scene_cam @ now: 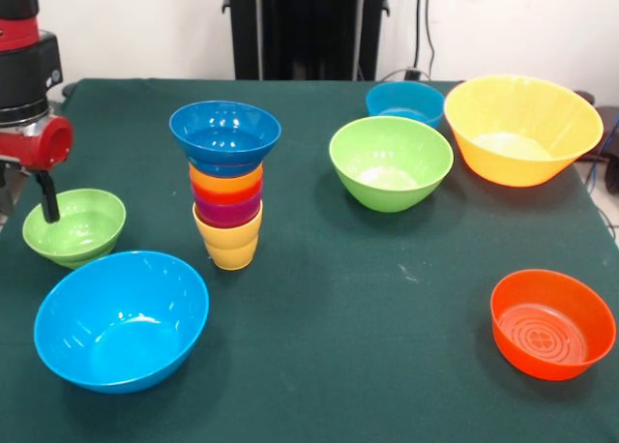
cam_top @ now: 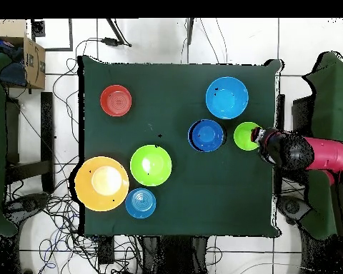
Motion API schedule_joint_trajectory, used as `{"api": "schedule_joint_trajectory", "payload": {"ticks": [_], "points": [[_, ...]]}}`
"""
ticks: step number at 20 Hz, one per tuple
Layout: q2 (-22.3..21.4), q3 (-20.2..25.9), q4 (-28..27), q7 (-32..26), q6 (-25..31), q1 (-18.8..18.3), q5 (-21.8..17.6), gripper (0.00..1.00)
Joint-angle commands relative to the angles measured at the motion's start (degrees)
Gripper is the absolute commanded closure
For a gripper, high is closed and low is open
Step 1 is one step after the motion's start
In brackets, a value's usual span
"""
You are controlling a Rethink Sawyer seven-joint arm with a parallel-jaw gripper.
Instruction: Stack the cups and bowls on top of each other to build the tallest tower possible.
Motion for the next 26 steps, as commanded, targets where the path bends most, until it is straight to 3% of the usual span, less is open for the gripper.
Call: {"api": "schedule_joint_trajectory", "payload": {"ticks": [1,7,21,22,26], "points": [[1.31,-2.03,-3.07,-18.27,1.89,2.33,-1.95,0.00],[5.74,-2.65,-3.99,-18.01,-2.83,1.40,-4.44,0.00],[6.92,-3.00,-2.79,-18.46,-2.75,0.38,-4.16,0.00],[6.95,-2.94,-2.85,-18.54,-2.71,0.38,-4.18,1.00],[6.89,-2.83,-2.75,-19.06,-2.71,0.38,-4.27,1.00]]}}
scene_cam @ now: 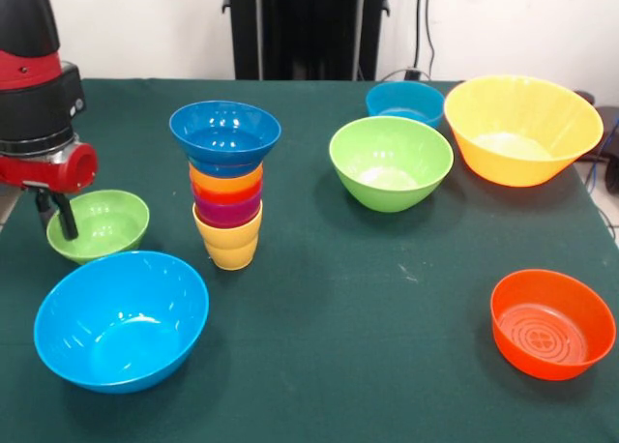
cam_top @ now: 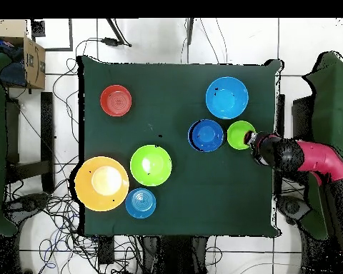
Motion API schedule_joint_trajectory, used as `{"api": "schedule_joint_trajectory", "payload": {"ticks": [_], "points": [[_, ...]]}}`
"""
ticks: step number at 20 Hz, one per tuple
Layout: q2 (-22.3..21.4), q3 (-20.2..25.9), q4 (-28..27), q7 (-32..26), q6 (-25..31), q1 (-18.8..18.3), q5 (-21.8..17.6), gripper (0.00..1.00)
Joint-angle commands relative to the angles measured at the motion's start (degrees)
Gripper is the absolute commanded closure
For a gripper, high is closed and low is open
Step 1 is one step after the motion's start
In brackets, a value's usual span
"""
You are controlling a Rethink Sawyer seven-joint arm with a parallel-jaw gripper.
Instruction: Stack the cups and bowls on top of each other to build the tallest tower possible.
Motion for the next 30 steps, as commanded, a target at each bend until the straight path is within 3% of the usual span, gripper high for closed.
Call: {"api": "schedule_joint_trajectory", "payload": {"ticks": [1,8,12,16,30], "points": [[1.41,-2.43,-1.76,-18.82,-1.47,0.99,-3.84,1.00],[0.11,-1.92,-1.25,-19.24,-0.69,1.27,-2.43,1.00],[-7.42,-1.22,1.66,-19.11,5.99,2.51,1.71,1.00],[-11.13,-1.88,2.07,-19.07,10.11,4.22,3.51,1.00],[-13.40,-1.53,1.78,-20.87,15.27,5.12,6.09,1.00]]}}
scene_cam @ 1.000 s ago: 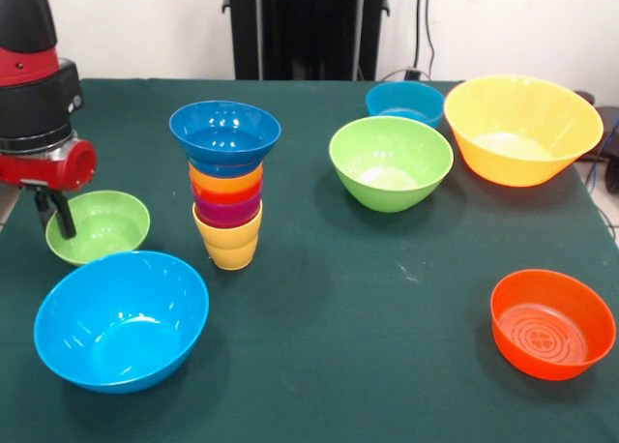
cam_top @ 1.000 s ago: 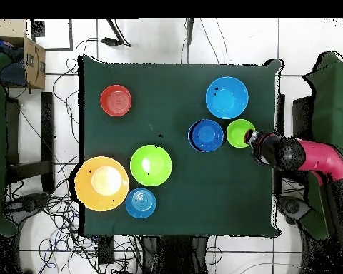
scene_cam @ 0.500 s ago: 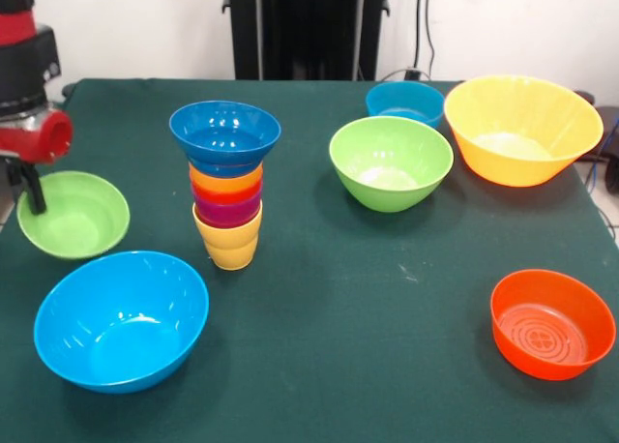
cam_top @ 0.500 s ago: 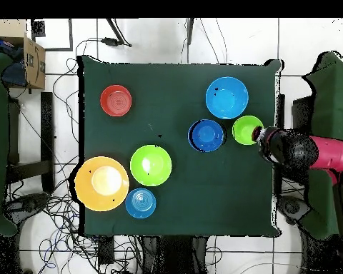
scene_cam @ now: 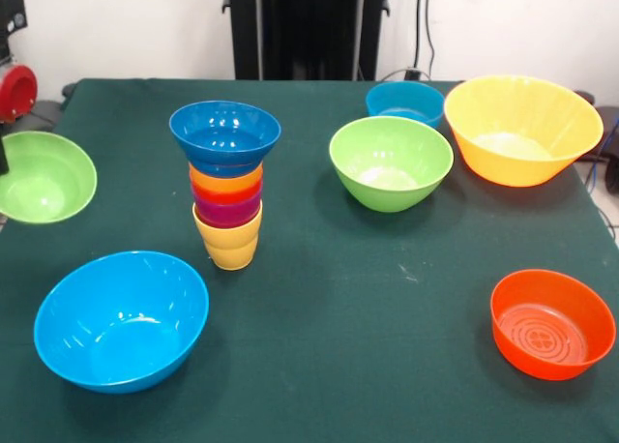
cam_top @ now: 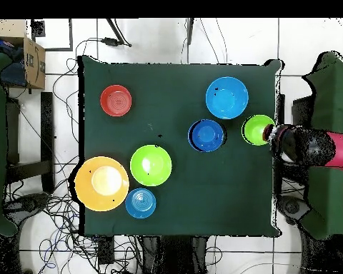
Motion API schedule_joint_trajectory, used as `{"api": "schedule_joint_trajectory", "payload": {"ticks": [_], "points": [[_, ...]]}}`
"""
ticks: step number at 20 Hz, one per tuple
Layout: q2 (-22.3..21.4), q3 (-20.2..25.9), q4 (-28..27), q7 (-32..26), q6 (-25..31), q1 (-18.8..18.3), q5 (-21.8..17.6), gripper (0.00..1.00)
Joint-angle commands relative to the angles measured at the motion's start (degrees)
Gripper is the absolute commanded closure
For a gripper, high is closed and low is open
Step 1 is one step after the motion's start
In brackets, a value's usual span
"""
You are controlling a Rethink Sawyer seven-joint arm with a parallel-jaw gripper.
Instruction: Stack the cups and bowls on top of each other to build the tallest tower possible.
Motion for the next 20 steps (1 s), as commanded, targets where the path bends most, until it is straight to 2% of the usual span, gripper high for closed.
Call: {"api": "schedule_joint_trajectory", "payload": {"ticks": [1,20], "points": [[-1.00,-1.41,0.91,-18.79,7.49,3.75,0.15,1.00],[-6.11,0.79,1.67,-18.89,15.75,4.69,7.23,1.00]]}}
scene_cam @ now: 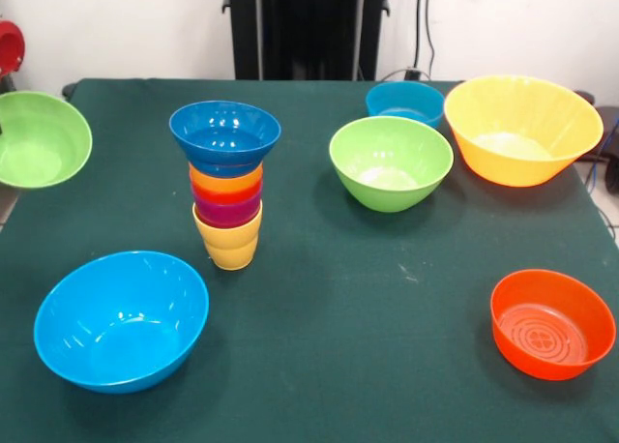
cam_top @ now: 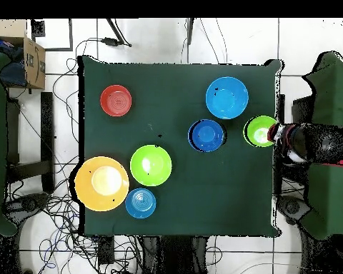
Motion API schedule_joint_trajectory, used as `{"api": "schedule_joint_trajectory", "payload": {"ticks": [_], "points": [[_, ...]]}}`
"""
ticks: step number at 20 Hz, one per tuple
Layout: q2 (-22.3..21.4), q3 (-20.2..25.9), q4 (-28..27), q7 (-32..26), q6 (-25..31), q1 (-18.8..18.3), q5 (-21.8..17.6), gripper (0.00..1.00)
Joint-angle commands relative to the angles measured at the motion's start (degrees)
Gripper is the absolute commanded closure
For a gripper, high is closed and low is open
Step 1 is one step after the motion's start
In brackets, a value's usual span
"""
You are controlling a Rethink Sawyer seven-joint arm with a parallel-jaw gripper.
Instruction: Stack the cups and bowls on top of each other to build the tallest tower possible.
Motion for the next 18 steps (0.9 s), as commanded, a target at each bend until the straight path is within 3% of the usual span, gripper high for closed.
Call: {"api": "schedule_joint_trajectory", "payload": {"ticks": [1,18], "points": [[-2.29,0.72,1.69,-18.76,9.38,4.48,1.92,1.00],[-8.62,2.70,1.96,-16.87,16.19,6.14,9.09,1.00]]}}
